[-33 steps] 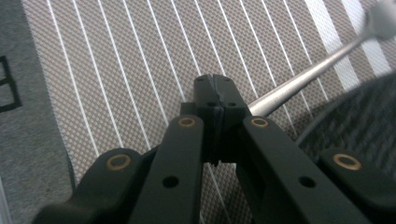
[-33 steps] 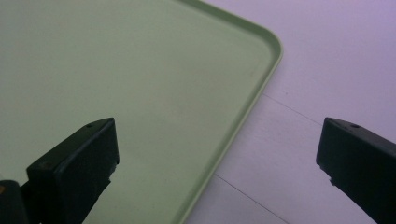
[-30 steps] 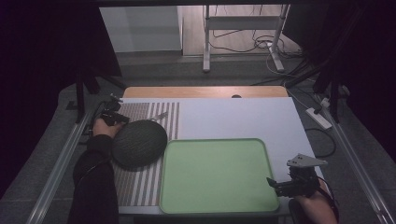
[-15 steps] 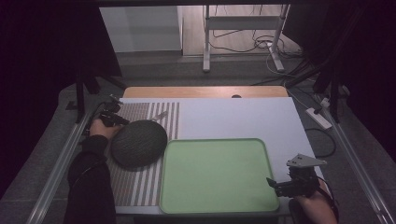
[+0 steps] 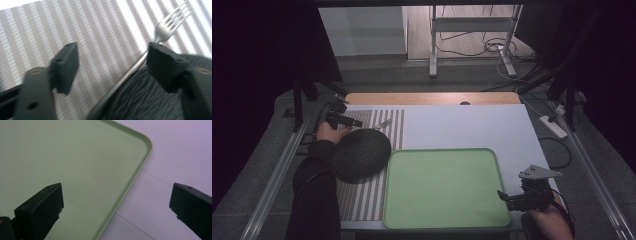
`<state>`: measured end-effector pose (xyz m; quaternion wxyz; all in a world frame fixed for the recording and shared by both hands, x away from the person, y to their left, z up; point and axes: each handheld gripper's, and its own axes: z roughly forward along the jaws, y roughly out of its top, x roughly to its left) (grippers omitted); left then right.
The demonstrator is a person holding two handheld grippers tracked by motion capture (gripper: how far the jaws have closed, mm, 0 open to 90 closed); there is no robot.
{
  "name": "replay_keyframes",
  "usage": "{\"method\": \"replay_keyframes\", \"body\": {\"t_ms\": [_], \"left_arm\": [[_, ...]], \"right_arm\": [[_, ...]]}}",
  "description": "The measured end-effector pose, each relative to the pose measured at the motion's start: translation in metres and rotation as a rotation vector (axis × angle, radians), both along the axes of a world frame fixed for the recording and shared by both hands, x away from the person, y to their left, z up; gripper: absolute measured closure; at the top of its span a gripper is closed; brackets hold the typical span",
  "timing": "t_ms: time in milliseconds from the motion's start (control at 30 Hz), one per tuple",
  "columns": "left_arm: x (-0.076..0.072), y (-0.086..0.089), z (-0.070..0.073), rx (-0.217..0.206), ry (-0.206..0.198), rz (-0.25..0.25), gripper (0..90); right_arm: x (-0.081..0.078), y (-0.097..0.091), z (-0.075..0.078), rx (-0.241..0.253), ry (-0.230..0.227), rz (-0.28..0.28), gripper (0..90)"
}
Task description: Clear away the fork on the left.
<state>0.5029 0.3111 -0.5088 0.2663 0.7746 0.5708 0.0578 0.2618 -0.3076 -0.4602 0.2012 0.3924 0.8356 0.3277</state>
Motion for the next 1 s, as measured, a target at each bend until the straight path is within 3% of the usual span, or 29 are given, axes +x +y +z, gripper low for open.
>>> {"method": "replay_keyframes", "body": {"t_ms": [33, 67, 100, 167, 233, 433, 667, 733, 833, 1000], "left_arm": [[0.002, -0.003, -0.001, -0.013, -0.002, -0.006, 16.1], [0.004, -0.007, -0.001, -0.032, 0.002, -0.019, 16.1], [0.007, -0.013, -0.003, -0.044, 0.011, -0.03, 10.7], [0.01, -0.021, -0.005, -0.031, 0.023, -0.06, 2.6], [0.014, -0.031, -0.007, 0.006, 0.033, -0.087, 0.0], [0.027, -0.056, -0.017, 0.092, 0.084, -0.112, 0.0], [0.033, -0.067, -0.021, 0.214, 0.08, -0.113, 0.0], [0.034, -0.066, -0.02, 0.212, 0.083, -0.116, 0.0], [0.033, -0.063, -0.018, 0.214, 0.075, -0.13, 2.6], [0.028, -0.045, -0.013, 0.191, 0.048, -0.145, 27.6]], "right_arm": [[0.0, 0.0, 0.0, 0.0, 0.0, 0.001, 0.0], [0.0, 0.0, 0.0, 0.0, 0.0, 0.001, 0.0], [0.0, 0.0, 0.0, 0.001, 0.0, 0.001, 0.0], [0.0, 0.0, 0.0, 0.001, -0.001, 0.002, 0.0], [0.0, 0.0, 0.0, 0.001, -0.001, 0.003, 0.0], [-0.001, 0.0, 0.0, 0.001, -0.003, 0.004, 0.0], [-0.001, 0.0, 0.0, -0.001, -0.004, 0.007, 0.0], [-0.001, 0.0, 0.0, -0.004, -0.004, 0.008, 0.0], [-0.001, 0.0, 0.0, -0.006, -0.005, 0.011, 0.0], [-0.001, 0.0, 0.0, -0.006, -0.005, 0.012, 0.0]]}}
